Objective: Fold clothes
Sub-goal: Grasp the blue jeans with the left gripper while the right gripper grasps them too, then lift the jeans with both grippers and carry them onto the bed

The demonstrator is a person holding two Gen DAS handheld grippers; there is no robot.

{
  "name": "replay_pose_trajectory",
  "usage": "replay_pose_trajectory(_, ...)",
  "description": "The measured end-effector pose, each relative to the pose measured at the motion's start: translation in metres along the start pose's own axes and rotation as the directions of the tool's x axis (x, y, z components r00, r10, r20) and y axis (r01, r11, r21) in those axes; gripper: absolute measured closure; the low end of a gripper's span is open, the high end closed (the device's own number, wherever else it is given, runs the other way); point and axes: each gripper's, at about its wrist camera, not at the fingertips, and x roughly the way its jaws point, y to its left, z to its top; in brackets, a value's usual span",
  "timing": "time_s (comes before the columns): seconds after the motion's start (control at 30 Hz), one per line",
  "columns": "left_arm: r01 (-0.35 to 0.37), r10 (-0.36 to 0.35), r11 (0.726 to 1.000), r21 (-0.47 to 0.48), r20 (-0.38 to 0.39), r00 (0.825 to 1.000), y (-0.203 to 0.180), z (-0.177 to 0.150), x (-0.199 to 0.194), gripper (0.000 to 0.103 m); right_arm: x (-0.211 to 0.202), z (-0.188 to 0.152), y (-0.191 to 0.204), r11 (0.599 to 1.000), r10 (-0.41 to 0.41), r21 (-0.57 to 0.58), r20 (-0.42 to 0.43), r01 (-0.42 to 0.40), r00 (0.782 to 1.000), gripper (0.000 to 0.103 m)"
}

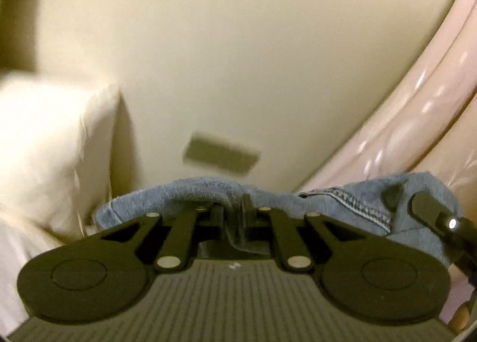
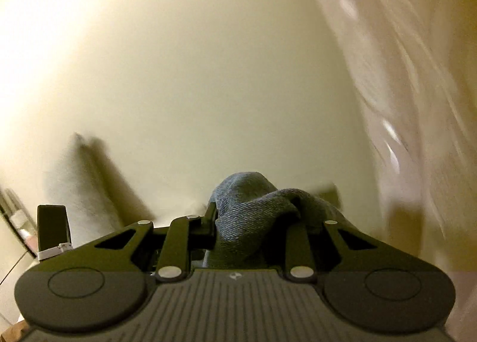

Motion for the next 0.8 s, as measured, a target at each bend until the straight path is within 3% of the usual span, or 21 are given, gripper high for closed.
replay_pose_trajectory(0.13,-0.006,0.003,1.0,0.017,0.188,0.982,0.0,0.041,-0.082,0.096,-0.022,0.039,0.057,0.984,0.159,-0.097,0.101,-0.149,0.982,0.078)
replay_pose_trajectory(0.23,-0.034,0.024,0.999,0.024,0.334,0.942,0.003,0.058,-0.164,0.096,-0.043,0.065,0.106,0.947,0.295,-0.182,0.166,-0.265,0.941,0.078)
replay_pose_trajectory(0.33,-0.084,0.07,0.996,0.011,0.454,0.888,0.01,0.062,-0.255,0.096,-0.071,0.079,0.161,0.888,0.439,-0.238,0.191,-0.393,0.878,0.078)
replay_pose_trajectory(0.43,-0.164,0.135,0.986,0.002,0.554,0.821,0.015,0.049,-0.353,0.096,-0.106,0.076,0.222,0.809,0.572,-0.297,0.194,-0.508,0.797,0.078)
replay_pose_trajectory(0.53,-0.252,0.202,0.968,-0.01,0.626,0.753,0.015,0.021,-0.456,0.096,-0.145,0.068,0.28,0.714,0.692,-0.318,0.184,-0.624,0.698,0.078)
replay_pose_trajectory(0.63,-0.336,0.263,0.941,-0.031,0.691,0.673,0.015,-0.007,-0.559,0.096,-0.195,0.05,0.339,0.618,0.783,-0.344,0.187,-0.707,0.594,0.078)
replay_pose_trajectory(0.7,-0.397,0.308,0.916,-0.051,0.724,0.618,0.014,-0.026,-0.625,0.096,-0.224,0.035,0.375,0.561,0.827,-0.353,0.186,-0.749,0.531,0.078)
replay_pose_trajectory(0.8,-0.508,0.398,0.857,-0.09,0.741,0.54,0.011,-0.055,-0.709,0.096,-0.263,0.011,0.431,0.488,0.872,-0.324,0.166,-0.81,0.46,0.078)
